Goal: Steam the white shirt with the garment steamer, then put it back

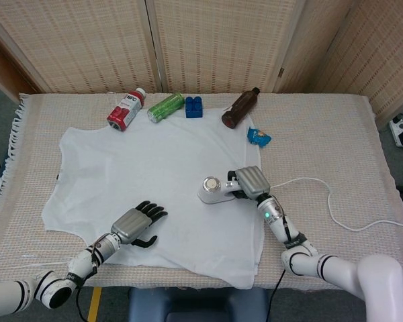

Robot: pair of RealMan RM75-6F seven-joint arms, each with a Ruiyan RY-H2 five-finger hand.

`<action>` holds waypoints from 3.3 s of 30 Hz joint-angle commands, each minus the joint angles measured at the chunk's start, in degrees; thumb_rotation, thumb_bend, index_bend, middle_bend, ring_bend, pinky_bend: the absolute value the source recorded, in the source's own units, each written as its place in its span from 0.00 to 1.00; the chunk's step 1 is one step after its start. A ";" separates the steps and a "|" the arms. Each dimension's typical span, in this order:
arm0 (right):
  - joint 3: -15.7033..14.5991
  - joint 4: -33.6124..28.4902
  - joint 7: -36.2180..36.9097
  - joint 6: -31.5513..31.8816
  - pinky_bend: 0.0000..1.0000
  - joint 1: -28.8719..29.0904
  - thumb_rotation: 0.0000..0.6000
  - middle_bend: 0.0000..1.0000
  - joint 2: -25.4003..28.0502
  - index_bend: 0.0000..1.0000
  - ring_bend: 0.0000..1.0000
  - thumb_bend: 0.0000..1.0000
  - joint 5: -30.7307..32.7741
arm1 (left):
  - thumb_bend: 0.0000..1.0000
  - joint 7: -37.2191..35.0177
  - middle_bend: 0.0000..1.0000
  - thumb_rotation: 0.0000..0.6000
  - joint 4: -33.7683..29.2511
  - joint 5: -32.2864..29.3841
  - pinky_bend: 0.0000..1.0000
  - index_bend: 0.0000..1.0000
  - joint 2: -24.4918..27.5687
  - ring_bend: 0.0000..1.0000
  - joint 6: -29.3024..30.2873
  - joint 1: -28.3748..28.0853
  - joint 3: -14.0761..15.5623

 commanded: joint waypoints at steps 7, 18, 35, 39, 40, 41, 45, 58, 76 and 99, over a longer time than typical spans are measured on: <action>-0.79 2.39 -0.18 1.12 0.93 -2.47 1.00 0.88 3.00 0.85 0.82 0.52 -0.49 | 0.53 1.51 0.10 0.49 -1.02 -0.66 0.00 0.12 0.43 0.00 0.66 0.31 0.33; 1.80 -5.25 6.04 6.44 0.93 -4.17 1.00 0.88 7.19 0.85 0.82 0.52 -3.74 | 0.53 2.53 0.10 0.50 -2.41 -0.56 0.00 0.12 0.83 0.00 2.35 0.73 0.20; 5.66 8.99 4.16 -0.32 0.93 6.38 1.00 0.88 -9.23 0.85 0.82 0.52 -1.82 | 0.53 4.58 0.10 0.50 -3.78 -1.29 0.00 0.12 1.47 0.00 2.60 0.78 0.51; 6.08 13.87 4.21 -1.08 0.93 7.36 1.00 0.88 -11.41 0.85 0.82 0.52 -1.35 | 0.52 5.03 0.10 0.50 -3.75 -1.26 0.00 0.12 1.33 0.00 2.65 0.74 0.60; 6.10 15.13 4.37 -1.21 0.93 7.46 1.00 0.88 -11.83 0.85 0.82 0.52 -1.30 | 0.53 5.13 0.10 0.50 -3.70 -1.29 0.00 0.12 1.24 0.00 2.67 0.74 0.61; 6.09 16.00 4.51 -1.24 0.93 7.47 1.00 0.88 -12.09 0.85 0.82 0.52 -1.31 | 0.53 5.18 0.10 0.50 -3.68 -1.34 0.00 0.12 1.19 0.00 2.66 0.73 0.61; 5.52 19.83 4.97 -1.24 0.93 7.05 1.00 0.88 -12.79 0.85 0.82 0.52 -1.66 | 0.53 5.17 0.10 0.50 -3.65 -1.37 0.00 0.12 0.99 0.00 2.71 0.78 0.67; 4.50 27.02 7.26 -0.80 0.93 3.72 1.00 0.88 -11.60 0.86 0.82 0.52 -2.08 | 0.53 5.06 0.10 0.50 -3.47 -1.16 0.00 0.12 0.88 0.00 3.07 0.98 0.81; 2.64 12.89 15.17 8.09 0.93 -1.40 1.00 0.88 -2.24 0.86 0.82 0.52 -7.97 | 0.53 5.96 0.10 0.50 -4.47 -1.47 0.00 0.12 1.25 0.00 3.84 1.20 0.52; -5.49 4.88 11.62 9.18 0.93 -1.73 1.00 0.88 -3.35 0.86 0.81 0.52 -16.25 | 0.53 7.98 0.10 0.50 -4.64 -3.19 0.00 0.12 0.76 0.00 3.32 0.93 0.60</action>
